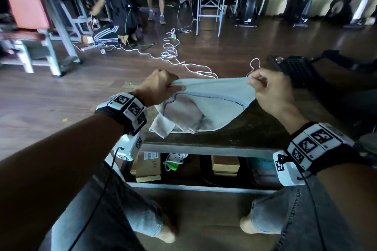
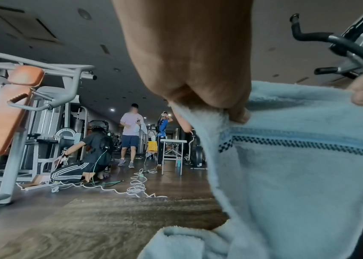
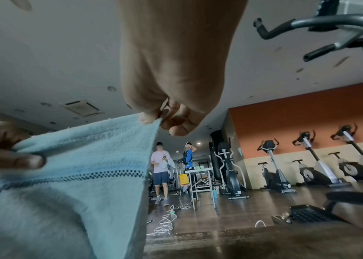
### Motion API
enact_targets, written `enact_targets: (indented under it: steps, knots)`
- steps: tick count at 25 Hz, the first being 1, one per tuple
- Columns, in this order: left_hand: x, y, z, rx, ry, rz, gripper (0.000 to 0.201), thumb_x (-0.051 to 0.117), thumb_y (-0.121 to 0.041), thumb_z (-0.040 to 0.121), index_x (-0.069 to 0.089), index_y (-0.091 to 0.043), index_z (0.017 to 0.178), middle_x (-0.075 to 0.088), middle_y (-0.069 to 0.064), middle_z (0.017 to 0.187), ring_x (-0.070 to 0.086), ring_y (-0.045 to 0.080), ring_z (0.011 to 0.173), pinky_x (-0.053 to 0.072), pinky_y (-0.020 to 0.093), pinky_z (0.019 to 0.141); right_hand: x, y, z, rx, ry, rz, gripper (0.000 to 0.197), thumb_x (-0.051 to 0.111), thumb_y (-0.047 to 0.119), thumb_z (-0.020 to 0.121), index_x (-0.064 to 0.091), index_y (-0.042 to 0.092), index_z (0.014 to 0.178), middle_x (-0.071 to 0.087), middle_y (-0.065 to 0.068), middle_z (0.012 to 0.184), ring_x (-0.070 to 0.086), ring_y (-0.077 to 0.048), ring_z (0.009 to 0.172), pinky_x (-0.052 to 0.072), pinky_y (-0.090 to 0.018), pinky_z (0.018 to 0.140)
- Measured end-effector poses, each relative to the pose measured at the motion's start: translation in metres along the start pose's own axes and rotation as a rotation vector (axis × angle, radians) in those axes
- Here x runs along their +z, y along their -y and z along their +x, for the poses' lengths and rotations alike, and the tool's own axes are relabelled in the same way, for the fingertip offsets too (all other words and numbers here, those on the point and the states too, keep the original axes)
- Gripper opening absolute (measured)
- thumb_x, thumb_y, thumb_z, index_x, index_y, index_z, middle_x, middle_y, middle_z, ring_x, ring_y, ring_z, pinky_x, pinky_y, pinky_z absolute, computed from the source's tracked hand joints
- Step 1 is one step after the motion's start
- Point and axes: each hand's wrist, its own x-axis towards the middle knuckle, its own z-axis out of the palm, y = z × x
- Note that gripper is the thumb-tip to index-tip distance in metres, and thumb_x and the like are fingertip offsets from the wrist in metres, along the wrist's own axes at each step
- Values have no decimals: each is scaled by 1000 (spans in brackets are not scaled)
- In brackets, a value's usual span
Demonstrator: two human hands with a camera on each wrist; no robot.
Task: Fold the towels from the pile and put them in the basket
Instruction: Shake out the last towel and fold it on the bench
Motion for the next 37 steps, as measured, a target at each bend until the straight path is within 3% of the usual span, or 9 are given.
enact_targets:
  steps: [6, 10, 16, 19, 22, 25, 29, 32, 37]
  knots:
    - [-20, 20, -20, -58, -41, -133, 21, 81, -28, 77, 67, -13, 71, 57, -7, 58, 44, 1, 52, 37, 18, 52, 20, -6, 4, 159, 11, 120, 14, 63, 3, 92, 71, 14, 89, 66, 8, 75, 64, -5, 51, 47, -16, 49]
    - [8, 51, -32, -224, 172, -124, 34, 72, -31, 86, 66, -5, 65, 57, 7, 58, 48, 15, 54, 38, 25, 53, 52, -40, -8, 263, 228, -17, 17, 63, 1, 90, 73, 15, 90, 69, 1, 85, 64, -12, 78, 43, -22, 68]
    - [78, 75, -36, -448, 478, -98, 33, 65, -50, 87, 75, -21, 100, 52, 1, 113, 54, 17, 108, 39, 25, 88, 114, -61, -18, 282, 601, -15, 8, 71, 15, 88, 73, 22, 86, 72, 4, 86, 65, -12, 81, 48, -26, 71]
    - [108, 79, -23, -445, 606, -125, 27, 65, -45, 88, 74, -20, 92, 62, -2, 100, 63, 13, 89, 41, 21, 69, 150, -57, -14, 269, 681, 57, 2, 73, 20, 88, 73, 23, 88, 72, 4, 86, 65, -8, 76, 47, -20, 61]
    - [126, 76, -10, -357, 617, -81, 32, 63, -40, 90, 69, -16, 110, 56, 0, 107, 56, 14, 94, 38, 22, 75, 181, -51, -13, 251, 786, -3, 10, 67, 12, 91, 74, 17, 96, 70, 4, 92, 62, -6, 75, 44, -15, 57]
    - [131, 81, 20, -243, 677, -56, 33, 58, -40, 94, 70, -17, 114, 67, 3, 108, 60, 14, 93, 37, 17, 68, 200, -48, 5, 218, 736, -36, 17, 65, 5, 90, 76, 12, 101, 65, 3, 102, 63, -13, 88, 46, -21, 69]
    - [109, 101, 97, -245, 392, 38, 49, 52, -47, 92, 73, -4, 98, 67, 14, 87, 65, 26, 81, 34, 22, 58, 200, -50, 81, 115, 462, -33, 10, 67, 7, 84, 77, 5, 85, 73, -11, 88, 68, -25, 83, 53, -32, 73]
    - [84, 105, 151, -207, 0, 32, 52, 49, -42, 78, 70, 5, 78, 66, 27, 80, 65, 36, 76, 38, 34, 62, 193, -61, 149, 45, 232, -32, 17, 60, 0, 82, 77, 4, 84, 70, -18, 88, 63, -24, 79, 44, -18, 67]
    - [39, 127, 186, -482, -294, -55, 27, 62, -40, 78, 72, -16, 84, 64, 11, 81, 60, 26, 72, 49, 29, 67, 146, -93, 202, 148, -85, -108, 23, 55, 1, 85, 75, 12, 87, 59, 1, 74, 55, -15, 76, 33, -12, 64]
